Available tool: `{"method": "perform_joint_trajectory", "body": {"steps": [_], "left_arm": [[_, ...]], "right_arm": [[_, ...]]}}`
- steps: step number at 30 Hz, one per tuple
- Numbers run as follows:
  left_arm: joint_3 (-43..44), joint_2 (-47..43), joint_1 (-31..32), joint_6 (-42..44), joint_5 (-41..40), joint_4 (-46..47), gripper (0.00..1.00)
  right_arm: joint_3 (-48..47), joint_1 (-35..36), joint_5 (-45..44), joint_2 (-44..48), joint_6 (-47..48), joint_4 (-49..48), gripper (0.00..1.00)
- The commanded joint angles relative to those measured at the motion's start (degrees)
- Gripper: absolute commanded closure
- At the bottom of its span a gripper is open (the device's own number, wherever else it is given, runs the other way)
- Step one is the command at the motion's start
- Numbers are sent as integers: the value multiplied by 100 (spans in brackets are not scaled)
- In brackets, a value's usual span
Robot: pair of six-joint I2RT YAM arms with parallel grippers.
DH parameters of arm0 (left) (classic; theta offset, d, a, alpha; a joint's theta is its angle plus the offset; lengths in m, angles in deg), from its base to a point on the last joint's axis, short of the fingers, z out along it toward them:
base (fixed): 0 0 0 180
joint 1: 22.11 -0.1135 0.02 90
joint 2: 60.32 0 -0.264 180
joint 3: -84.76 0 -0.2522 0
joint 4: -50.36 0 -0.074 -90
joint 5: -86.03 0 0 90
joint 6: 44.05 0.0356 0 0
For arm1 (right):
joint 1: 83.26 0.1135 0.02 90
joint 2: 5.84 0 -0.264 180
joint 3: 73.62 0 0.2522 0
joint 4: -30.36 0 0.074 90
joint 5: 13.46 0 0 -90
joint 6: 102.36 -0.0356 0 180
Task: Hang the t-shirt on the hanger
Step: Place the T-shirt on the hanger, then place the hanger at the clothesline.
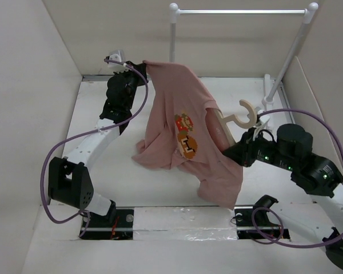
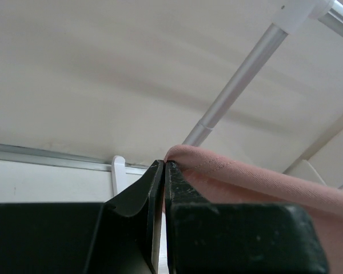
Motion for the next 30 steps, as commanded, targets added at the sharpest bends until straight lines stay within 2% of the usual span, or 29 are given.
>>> {"method": "perform_joint_trajectory", "body": {"steps": [1,6,10,14,16,18,19,21,23,26,27,30], "left_arm": [[128,-165,-46,-28,-154,30,100],[-469,-394,-46,-423,-137,197,100],[-1216,-744,297,-503,-146,522,100],[-1902,-1167,367,-854,704,1040,100],[-2069,-1386,367,-959,1011,918,87],[-2227,-1606,367,-942,1234,734,77],[-2307,-1885,646,-925,1208,716,75],[-2325,-2168,1112,-557,578,506,71],[-2167,-2432,1874,-171,156,339,71],[-2228,-2784,2606,-46,-206,232,71],[-2289,-2854,2713,-54,-207,311,72],[-2439,-3101,2924,-203,-94,180,73]], "right_arm": [[-833,-46,-160,63,177,80,100],[-1746,-46,-204,1,212,291,100],[-2048,-46,-1009,-244,309,590,100],[-1714,-46,-1837,-630,432,512,100],[-1443,-125,-2154,-702,441,319,100],[-1310,-397,-2059,-789,467,-39,100],[-1274,-528,-1963,-833,511,-138,100],[-1475,-940,-1988,-1183,607,-261,100],[-1703,-1205,-2067,-1509,739,-358,100],[-2450,-1890,-1954,-2317,932,-455,100],[-2861,-2066,-1910,-2519,924,-464,100],[-3286,-2690,-1585,-3240,802,-726,100]]}}
